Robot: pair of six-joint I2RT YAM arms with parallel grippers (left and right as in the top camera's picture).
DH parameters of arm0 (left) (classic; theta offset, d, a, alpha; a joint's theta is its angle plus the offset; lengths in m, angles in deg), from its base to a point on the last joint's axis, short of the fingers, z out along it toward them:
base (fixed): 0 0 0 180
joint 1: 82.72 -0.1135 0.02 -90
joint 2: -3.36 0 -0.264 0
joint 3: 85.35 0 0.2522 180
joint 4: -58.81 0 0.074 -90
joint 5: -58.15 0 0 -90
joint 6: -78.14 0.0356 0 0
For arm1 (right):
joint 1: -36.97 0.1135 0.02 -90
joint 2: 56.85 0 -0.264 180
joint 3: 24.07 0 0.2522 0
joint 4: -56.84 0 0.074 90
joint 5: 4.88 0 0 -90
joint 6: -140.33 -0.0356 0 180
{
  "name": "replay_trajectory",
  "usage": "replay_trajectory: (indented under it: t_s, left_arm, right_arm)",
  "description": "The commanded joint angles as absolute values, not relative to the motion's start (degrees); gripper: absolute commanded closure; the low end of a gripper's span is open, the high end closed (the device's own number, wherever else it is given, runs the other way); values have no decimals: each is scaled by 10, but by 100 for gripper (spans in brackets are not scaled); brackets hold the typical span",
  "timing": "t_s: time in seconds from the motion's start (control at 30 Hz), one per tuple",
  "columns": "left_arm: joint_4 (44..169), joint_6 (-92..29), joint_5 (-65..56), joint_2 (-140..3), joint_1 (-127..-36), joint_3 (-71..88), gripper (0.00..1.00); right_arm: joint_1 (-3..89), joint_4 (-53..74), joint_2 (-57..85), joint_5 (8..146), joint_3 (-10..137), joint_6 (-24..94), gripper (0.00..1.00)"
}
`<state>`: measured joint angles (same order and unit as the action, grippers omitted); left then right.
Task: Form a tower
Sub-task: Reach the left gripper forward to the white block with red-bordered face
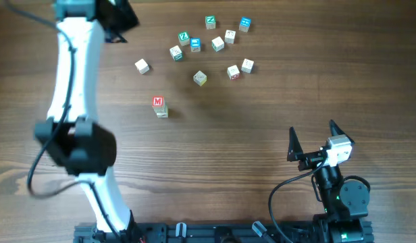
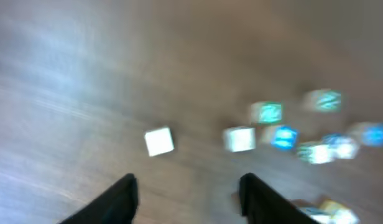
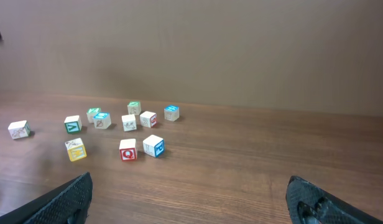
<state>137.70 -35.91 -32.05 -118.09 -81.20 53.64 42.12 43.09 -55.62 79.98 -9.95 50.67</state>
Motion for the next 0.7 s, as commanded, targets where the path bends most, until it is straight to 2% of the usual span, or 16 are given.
replay_trajectory:
  t_s: [0.0, 0.07, 0.27, 0.37, 0.53, 0.67]
  left_arm:
    - [1382, -348, -345, -1256, -820, 534, 32]
    - [1377, -348, -345, -1294, -826, 533, 12]
    - [1372, -346, -345, -1339, -823, 532, 8]
    - [1372, -346, -338, -1353, -822, 532, 16]
    - [1367, -346, -330, -1365, -817, 518, 36]
    - [1362, -350, -330, -1365, -817, 495, 44]
  right_arm:
    - [419, 434, -558, 791, -100, 515, 0]
    - [419, 434, -558, 791, -100, 515, 0]
    - [419, 434, -558, 791, -100, 515, 0]
    - [419, 434, -558, 791, -100, 515, 0]
    - [419, 434, -558, 791, -100, 515, 0]
    - [419, 434, -558, 791, -100, 515, 0]
